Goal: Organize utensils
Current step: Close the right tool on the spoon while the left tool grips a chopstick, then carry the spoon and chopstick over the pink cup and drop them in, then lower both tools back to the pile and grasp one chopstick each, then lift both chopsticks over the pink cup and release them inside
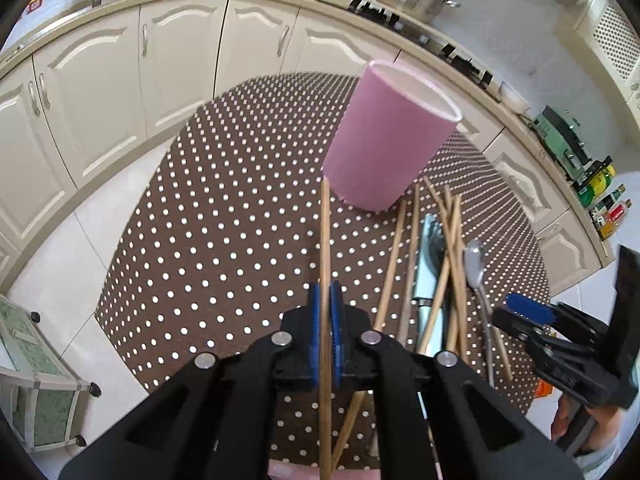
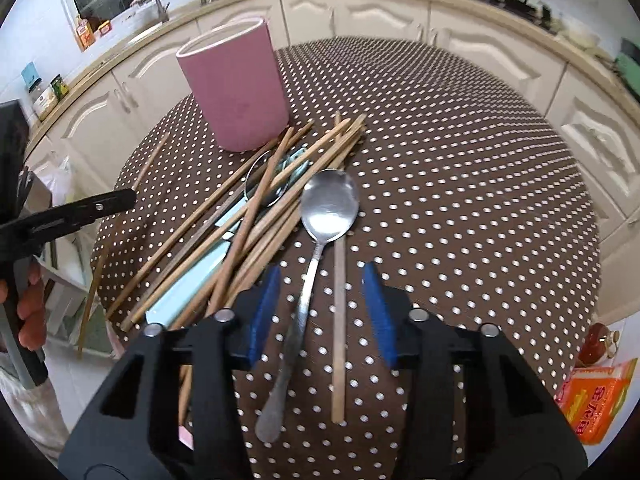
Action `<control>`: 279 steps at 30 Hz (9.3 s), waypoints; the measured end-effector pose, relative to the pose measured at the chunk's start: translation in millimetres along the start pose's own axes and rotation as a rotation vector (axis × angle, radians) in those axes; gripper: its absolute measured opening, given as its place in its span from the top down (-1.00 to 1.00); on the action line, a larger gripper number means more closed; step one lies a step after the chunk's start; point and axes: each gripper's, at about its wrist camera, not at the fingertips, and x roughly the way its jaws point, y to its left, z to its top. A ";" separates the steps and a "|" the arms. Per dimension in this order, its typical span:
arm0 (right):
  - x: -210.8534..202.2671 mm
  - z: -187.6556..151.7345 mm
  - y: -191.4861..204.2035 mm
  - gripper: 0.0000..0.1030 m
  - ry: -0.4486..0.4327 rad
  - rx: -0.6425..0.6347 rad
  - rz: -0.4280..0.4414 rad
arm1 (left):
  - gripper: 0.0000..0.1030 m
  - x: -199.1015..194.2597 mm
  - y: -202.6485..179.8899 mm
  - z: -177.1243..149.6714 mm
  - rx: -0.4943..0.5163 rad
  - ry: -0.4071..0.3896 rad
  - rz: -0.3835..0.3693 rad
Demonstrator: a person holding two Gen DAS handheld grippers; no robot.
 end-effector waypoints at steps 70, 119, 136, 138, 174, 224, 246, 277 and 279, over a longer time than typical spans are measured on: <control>-33.9 188.9 -5.4 0.91 -0.648 0.157 0.385 | 0.90 -63.4 -75.6 135.5 0.122 -1.014 -0.222; -19.2 113.0 26.4 -0.03 -0.589 0.117 0.156 | -0.22 -43.1 -26.1 62.2 0.113 -0.592 -0.101; -58.5 74.1 16.1 -0.24 -0.555 0.048 0.120 | -0.23 -51.4 -29.3 31.7 0.165 -0.363 -0.103; -62.6 67.4 12.8 -0.25 -0.536 0.026 0.124 | -0.23 -44.6 -34.2 28.1 0.198 -0.310 -0.082; 41.7 62.0 -28.2 0.32 0.160 -0.057 -0.029 | 0.90 91.8 -102.3 26.7 0.431 0.182 0.092; -92.5 121.0 -7.7 0.87 -0.370 0.001 0.152 | 0.90 -95.9 -87.2 58.7 0.198 -0.622 -0.235; -103.6 175.5 -3.8 0.87 -0.627 0.039 0.337 | 0.89 -68.7 -110.4 94.0 0.099 -1.092 -0.042; -46.6 172.9 -5.8 0.87 -0.583 0.032 0.349 | 0.63 -33.4 -118.6 94.6 0.101 -1.126 0.123; -46.0 170.7 -4.0 0.87 -0.578 0.028 0.342 | 0.52 -35.4 -115.4 94.0 0.082 -1.110 0.124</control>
